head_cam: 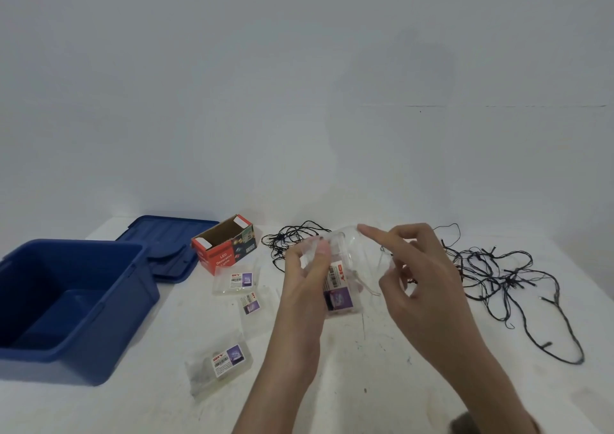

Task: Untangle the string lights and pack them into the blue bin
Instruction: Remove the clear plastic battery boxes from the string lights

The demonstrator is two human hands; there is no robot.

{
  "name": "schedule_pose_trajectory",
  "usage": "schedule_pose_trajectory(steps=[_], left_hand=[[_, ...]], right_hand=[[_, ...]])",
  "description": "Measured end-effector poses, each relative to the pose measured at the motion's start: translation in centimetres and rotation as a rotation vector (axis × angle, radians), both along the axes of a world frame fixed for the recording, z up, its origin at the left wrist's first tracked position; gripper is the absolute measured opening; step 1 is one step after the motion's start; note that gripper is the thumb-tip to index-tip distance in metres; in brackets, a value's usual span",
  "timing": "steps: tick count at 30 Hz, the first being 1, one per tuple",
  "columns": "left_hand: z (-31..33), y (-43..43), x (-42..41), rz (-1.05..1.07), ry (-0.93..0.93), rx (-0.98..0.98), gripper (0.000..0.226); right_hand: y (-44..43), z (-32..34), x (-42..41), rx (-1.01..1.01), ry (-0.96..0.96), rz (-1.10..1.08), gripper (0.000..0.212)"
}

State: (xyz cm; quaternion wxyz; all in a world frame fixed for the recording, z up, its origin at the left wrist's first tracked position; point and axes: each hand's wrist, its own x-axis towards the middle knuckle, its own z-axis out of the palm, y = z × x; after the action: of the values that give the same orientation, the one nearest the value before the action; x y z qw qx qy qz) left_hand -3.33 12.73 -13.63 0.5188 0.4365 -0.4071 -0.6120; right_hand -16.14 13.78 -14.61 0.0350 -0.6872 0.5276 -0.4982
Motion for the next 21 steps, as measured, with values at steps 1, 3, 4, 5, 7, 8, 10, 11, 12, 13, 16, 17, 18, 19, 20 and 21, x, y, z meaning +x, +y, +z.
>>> schedule_pose_trajectory(steps=[1,3,4,5,7,8,10,11,12,13,16,17,18,19,20,21], left_hand=[[0.06,0.01,0.04,0.002,0.004,-0.001,0.024],[0.12,0.02,0.08,0.004,0.003,-0.010,0.022],[0.09,0.02,0.10,0.003,0.001,-0.019,0.021],[0.11,-0.01,0.11,0.002,0.000,-0.025,0.020],[0.11,-0.06,0.14,0.001,-0.001,-0.032,0.017],[0.07,-0.11,0.15,0.000,-0.001,-0.034,0.018],[-0.02,-0.23,0.27,0.006,0.003,-0.030,0.022],[-0.03,-0.30,0.33,0.011,0.010,-0.026,0.024],[-0.05,-0.35,0.40,0.015,0.024,-0.023,0.026],[-0.01,-0.39,0.43,0.017,0.045,-0.020,0.027],[0.13,-0.41,0.47,0.009,0.101,-0.030,0.029],[0.21,-0.38,0.44,0.003,0.107,-0.037,0.029],[0.25,-0.35,0.43,0.001,0.110,-0.041,0.028],[0.27,-0.32,0.43,0.004,0.109,-0.040,0.028],[0.25,-0.35,0.42,0.011,0.104,-0.040,0.028],[0.26,-0.36,0.41,0.021,0.097,-0.041,0.028]], right_hand=[[-0.02,-0.08,0.08,-0.011,0.011,-0.009,0.059],[-0.06,-0.27,0.23,-0.007,0.025,-0.016,0.060],[-0.09,-0.36,0.32,-0.003,0.032,-0.015,0.060],[-0.11,-0.40,0.40,-0.003,0.043,-0.014,0.061],[-0.08,-0.32,0.56,-0.018,0.060,-0.013,0.061],[-0.02,-0.19,0.60,-0.035,0.047,-0.015,0.059],[0.16,0.15,0.64,-0.075,-0.027,-0.019,0.054],[0.30,0.35,0.67,-0.099,-0.070,-0.021,0.050],[0.41,0.51,0.70,-0.129,-0.090,-0.028,0.045],[0.50,0.60,0.74,-0.164,-0.075,-0.042,0.039],[0.58,0.26,0.92,-0.255,0.091,-0.105,0.025],[0.54,0.08,0.93,-0.276,0.145,-0.119,0.024],[0.49,-0.06,0.92,-0.291,0.191,-0.133,0.023],[0.40,-0.17,0.88,-0.300,0.227,-0.145,0.023],[0.32,-0.22,0.87,-0.300,0.254,-0.153,0.023],[0.24,-0.23,0.83,-0.296,0.273,-0.155,0.024]])
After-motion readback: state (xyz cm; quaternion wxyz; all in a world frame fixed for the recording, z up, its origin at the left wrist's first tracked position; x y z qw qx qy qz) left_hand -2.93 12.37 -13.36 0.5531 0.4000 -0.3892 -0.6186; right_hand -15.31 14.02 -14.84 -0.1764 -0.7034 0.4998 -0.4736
